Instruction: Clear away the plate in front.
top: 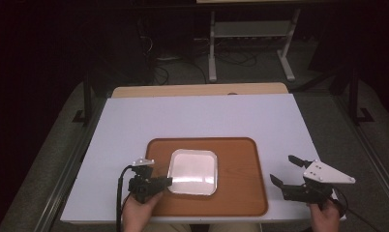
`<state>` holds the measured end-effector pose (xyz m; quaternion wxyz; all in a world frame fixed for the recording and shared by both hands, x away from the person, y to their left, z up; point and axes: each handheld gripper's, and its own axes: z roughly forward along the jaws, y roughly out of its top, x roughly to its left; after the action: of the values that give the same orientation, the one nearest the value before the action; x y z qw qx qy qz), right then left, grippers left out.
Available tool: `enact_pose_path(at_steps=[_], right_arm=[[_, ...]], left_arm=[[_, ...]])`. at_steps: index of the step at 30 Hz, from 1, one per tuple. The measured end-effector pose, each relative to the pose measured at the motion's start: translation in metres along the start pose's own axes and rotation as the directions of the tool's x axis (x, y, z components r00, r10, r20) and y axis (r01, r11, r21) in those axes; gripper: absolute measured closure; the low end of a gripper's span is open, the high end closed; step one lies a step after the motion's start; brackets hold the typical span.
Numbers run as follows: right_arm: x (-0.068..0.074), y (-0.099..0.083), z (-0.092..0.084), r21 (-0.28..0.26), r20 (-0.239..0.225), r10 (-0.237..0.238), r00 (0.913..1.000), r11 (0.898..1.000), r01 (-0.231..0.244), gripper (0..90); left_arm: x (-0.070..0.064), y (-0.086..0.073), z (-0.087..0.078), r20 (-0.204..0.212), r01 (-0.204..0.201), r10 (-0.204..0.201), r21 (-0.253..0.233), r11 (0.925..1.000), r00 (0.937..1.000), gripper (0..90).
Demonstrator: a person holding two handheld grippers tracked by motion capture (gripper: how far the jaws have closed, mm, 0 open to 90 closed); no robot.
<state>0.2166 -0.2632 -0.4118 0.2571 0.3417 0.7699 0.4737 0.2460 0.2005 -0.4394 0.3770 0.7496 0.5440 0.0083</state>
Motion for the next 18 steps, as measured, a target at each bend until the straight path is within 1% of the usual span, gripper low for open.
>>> enact_pose_path(at_steps=[6,18], right_arm=[[0.0001,0.0001,0.0000,0.000,0.000,0.000,1.0000,1.000,0.000,13.0],[0.0001,0.0001,0.0001,0.001,0.000,-0.002,1.0000,1.000,0.002,13.0]], left_arm=[[-0.0010,-0.0005,-0.0002,0.002,-0.002,0.002,-0.005,1.0000,1.0000,73.1],[-0.0023,-0.0031,0.0016,0.007,-0.003,0.003,0.002,1.0000,1.0000,71.3]])
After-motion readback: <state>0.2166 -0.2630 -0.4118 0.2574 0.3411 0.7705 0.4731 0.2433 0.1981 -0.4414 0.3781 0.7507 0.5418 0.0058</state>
